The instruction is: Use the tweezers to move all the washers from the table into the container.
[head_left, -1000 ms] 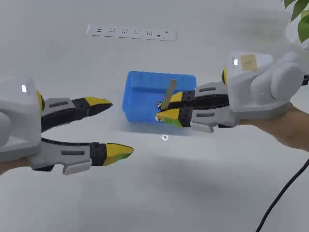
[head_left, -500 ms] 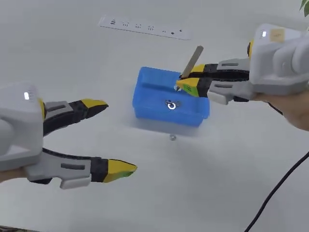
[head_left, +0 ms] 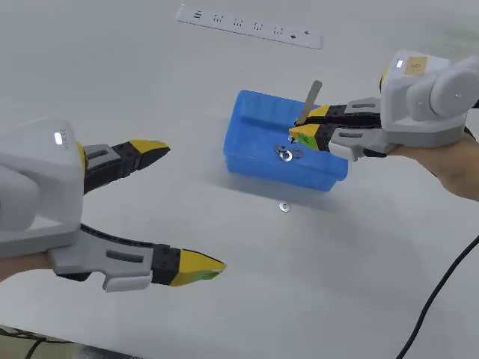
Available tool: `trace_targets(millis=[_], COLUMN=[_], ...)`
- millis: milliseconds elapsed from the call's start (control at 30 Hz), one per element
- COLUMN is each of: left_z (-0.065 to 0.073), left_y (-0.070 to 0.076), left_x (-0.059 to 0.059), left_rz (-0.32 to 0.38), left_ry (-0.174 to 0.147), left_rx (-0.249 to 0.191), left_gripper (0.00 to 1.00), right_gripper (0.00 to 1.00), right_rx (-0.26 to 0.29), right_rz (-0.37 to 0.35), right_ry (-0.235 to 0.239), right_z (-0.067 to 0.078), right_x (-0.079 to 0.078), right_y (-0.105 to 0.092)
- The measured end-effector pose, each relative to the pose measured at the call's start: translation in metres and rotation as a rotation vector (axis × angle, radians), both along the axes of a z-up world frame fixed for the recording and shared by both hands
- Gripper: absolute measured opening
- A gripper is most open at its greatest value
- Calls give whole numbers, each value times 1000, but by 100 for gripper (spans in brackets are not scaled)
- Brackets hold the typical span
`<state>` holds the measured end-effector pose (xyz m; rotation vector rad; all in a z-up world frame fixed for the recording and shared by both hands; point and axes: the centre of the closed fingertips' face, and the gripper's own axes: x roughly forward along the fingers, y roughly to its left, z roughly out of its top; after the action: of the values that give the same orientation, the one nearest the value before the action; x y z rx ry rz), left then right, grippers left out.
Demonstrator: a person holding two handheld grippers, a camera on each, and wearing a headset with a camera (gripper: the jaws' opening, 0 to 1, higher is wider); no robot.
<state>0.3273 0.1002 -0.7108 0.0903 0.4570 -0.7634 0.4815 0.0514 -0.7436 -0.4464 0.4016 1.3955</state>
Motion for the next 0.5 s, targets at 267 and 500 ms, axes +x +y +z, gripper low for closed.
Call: trace_targets(millis=[267, 500], left_z=[-5, -3], left_y=[6, 5], left_x=[-5, -4], left_rz=[11, 21], left_ry=[21, 25], left_rx=[11, 6], left_gripper=[99, 99], right_gripper=[9, 9], right_rx=[-38, -38], right_rz=[-7, -10], right_ry=[19, 28], right_z=[-18, -19], right_x=[4, 2], right_y=[-3, -5])
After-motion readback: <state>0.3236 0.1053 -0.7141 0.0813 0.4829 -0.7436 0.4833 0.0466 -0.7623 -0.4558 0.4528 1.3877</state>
